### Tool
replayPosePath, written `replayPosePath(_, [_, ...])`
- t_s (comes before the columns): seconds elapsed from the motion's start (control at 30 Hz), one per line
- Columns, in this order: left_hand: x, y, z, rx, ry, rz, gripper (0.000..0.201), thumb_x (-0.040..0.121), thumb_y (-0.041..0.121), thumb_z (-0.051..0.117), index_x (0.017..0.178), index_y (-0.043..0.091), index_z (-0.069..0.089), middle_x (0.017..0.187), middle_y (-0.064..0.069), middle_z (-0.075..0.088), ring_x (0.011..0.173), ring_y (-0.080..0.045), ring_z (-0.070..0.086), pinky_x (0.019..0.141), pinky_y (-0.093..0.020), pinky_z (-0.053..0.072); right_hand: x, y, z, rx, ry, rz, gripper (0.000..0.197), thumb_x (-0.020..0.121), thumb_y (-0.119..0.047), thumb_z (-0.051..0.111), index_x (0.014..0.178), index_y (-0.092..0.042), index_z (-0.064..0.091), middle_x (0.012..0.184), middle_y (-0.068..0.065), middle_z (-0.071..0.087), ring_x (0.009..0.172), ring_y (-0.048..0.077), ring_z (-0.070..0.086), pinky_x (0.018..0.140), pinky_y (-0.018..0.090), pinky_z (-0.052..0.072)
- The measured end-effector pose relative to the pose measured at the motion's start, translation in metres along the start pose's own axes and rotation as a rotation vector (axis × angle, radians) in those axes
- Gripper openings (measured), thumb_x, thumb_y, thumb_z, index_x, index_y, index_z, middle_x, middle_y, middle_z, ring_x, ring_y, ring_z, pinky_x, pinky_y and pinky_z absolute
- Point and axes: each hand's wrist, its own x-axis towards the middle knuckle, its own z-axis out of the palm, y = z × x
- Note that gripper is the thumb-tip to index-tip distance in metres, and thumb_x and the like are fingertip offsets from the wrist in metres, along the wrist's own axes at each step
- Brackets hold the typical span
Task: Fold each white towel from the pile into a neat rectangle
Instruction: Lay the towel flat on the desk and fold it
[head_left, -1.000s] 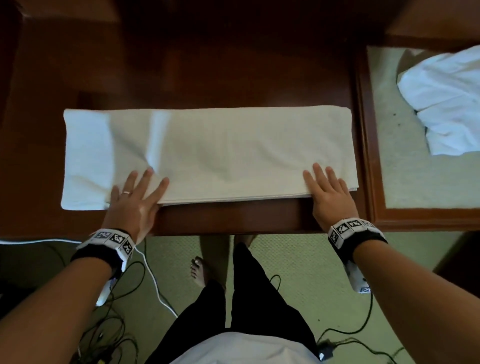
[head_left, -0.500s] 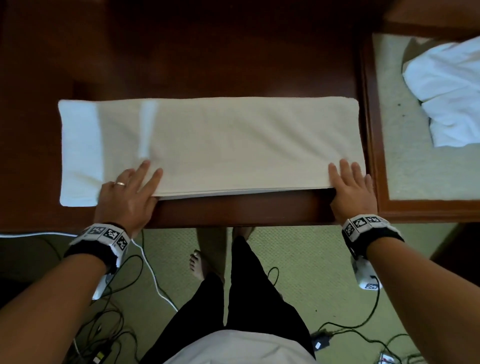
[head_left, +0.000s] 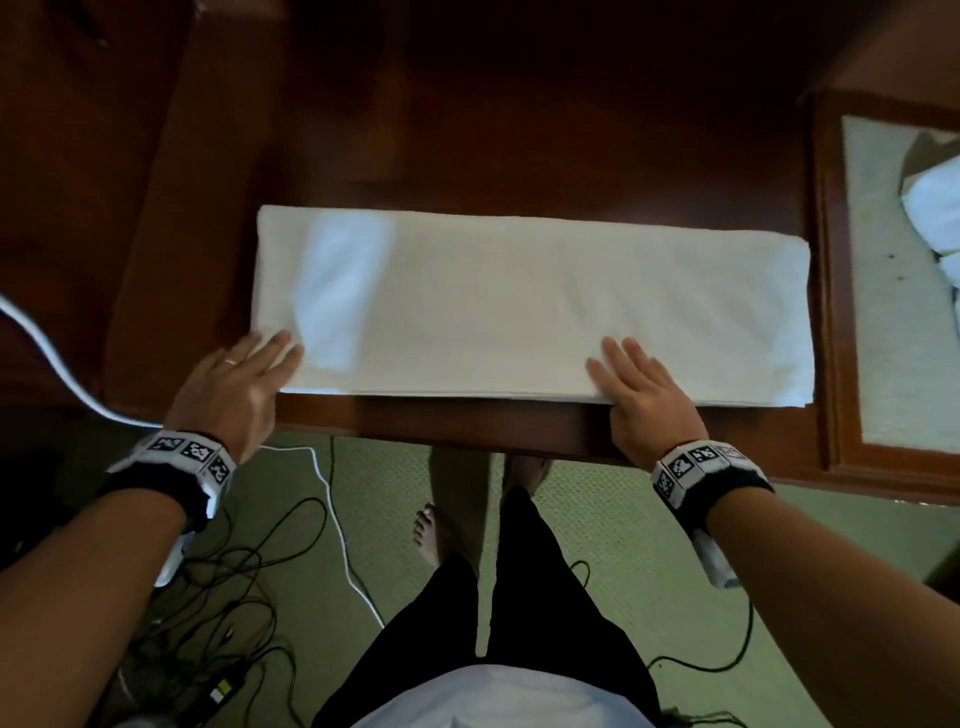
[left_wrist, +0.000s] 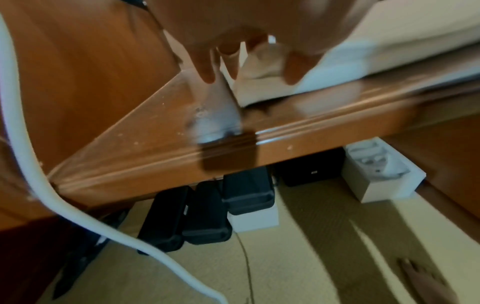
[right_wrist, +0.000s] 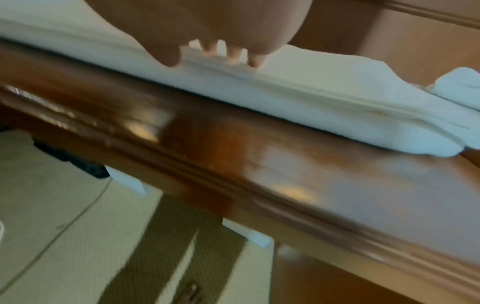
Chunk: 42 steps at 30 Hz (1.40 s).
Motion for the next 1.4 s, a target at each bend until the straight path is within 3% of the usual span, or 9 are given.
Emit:
replayPosePath(0.17, [0.012,0.027,-0.005,-0.039,0.031,-0.043,0.068,0.09,0.05,0.037,0.145,0.014,0.051,0.155,-0.013,0.043,0.141,-0.036,0.039,0.112,-0.053,0.031,0.037,-0.038,-0.013,0.056,0.138,0.051,0.045,0.091,-0.03,0.041,0.121,-0.007,0.065,0.139,0.018,0.056,0.123,0.042,0.052,0.105,0.049,0.043])
replayPosePath(0.27, [0.044,0.06,-0.01,-0.059,0.047,0.011,0.068,0.098,0.057,0.026,0.155,0.021,0.033,0.164,-0.01,0.026,0.15,-0.032,0.026,0.118,-0.052,0.024,0.062,-0.071,-0.008,-0.016,-0.033,0.137,0.056,0.102,-0.046,0.026,0.153,-0.023,0.029,0.163,0.014,0.017,0.148,0.042,0.018,0.117,0.055,0.022])
replayPosePath(0.43, [0.068,0.031,0.003,0.012,-0.157,-0.128,0.067,0.096,0.066,0.004,0.155,0.041,-0.015,0.166,0.006,-0.019,0.154,-0.025,-0.01,0.121,-0.06,0.009,0.059,-0.079,0.005,-0.093,-0.232,0.218,0.064,0.099,-0.062,0.011,0.154,-0.041,-0.014,0.163,-0.001,-0.024,0.149,0.034,-0.02,0.12,0.059,0.003])
replayPosePath(0.6, [0.082,-0.013,-0.016,0.068,-0.148,-0.314,0.07,0.101,0.056,0.023,0.159,0.024,0.001,0.168,-0.004,-0.007,0.154,-0.03,-0.002,0.121,-0.061,0.009,0.07,-0.081,-0.013,-0.09,-0.146,0.173,0.067,0.093,-0.066,0.025,0.151,-0.033,0.029,0.161,0.008,0.02,0.144,0.039,0.023,0.111,0.056,0.03])
replayPosePath(0.7, [0.094,0.028,-0.024,0.009,-0.015,-0.167,0.074,0.098,0.054,0.032,0.16,0.019,0.014,0.168,-0.012,0.006,0.153,-0.033,0.007,0.121,-0.058,0.013,0.094,-0.087,-0.017,-0.062,-0.021,0.099,0.06,0.093,-0.058,0.034,0.14,-0.023,0.047,0.15,0.012,0.04,0.13,0.04,0.041,0.1,0.053,0.042])
replayPosePath(0.77, [0.098,0.071,-0.013,0.015,-0.053,-0.018,0.076,0.095,0.063,0.015,0.16,0.025,0.006,0.169,-0.008,-0.002,0.154,-0.032,0.003,0.121,-0.058,0.011,0.11,-0.093,-0.013,-0.087,-0.033,0.082,0.06,0.095,-0.056,0.034,0.147,-0.025,0.041,0.158,0.013,0.031,0.139,0.042,0.033,0.104,0.055,0.037])
replayPosePath(0.93, [0.109,0.102,0.018,-0.024,-0.062,-0.108,0.079,0.093,0.075,0.007,0.158,0.034,-0.012,0.167,-0.001,-0.017,0.154,-0.033,-0.007,0.118,-0.064,0.005,0.113,-0.065,0.005,-0.137,-0.111,0.071,0.067,0.097,-0.066,0.017,0.157,-0.038,0.006,0.166,0.003,-0.008,0.152,0.033,-0.007,0.119,0.055,0.009])
replayPosePath(1.2, [0.137,0.087,0.003,-0.043,-0.076,-0.148,0.087,0.087,0.072,0.017,0.16,0.027,0.005,0.169,-0.006,-0.005,0.153,-0.038,0.002,0.117,-0.067,0.01,0.032,0.101,-0.04,-0.066,-0.115,0.665,0.076,0.09,-0.07,0.01,0.157,-0.034,0.004,0.166,0.002,-0.011,0.153,0.027,-0.006,0.12,0.055,0.008])
replayPosePath(1.4, [0.154,0.183,0.0,-0.043,-0.068,0.031,0.081,0.088,0.078,0.01,0.157,0.04,-0.008,0.167,-0.003,-0.015,0.154,-0.034,-0.007,0.117,-0.067,0.004,0.087,0.062,-0.042,-0.076,-0.032,0.312,0.068,0.097,-0.062,0.023,0.157,-0.032,0.014,0.166,0.006,-0.002,0.152,0.032,0.001,0.116,0.053,0.016])
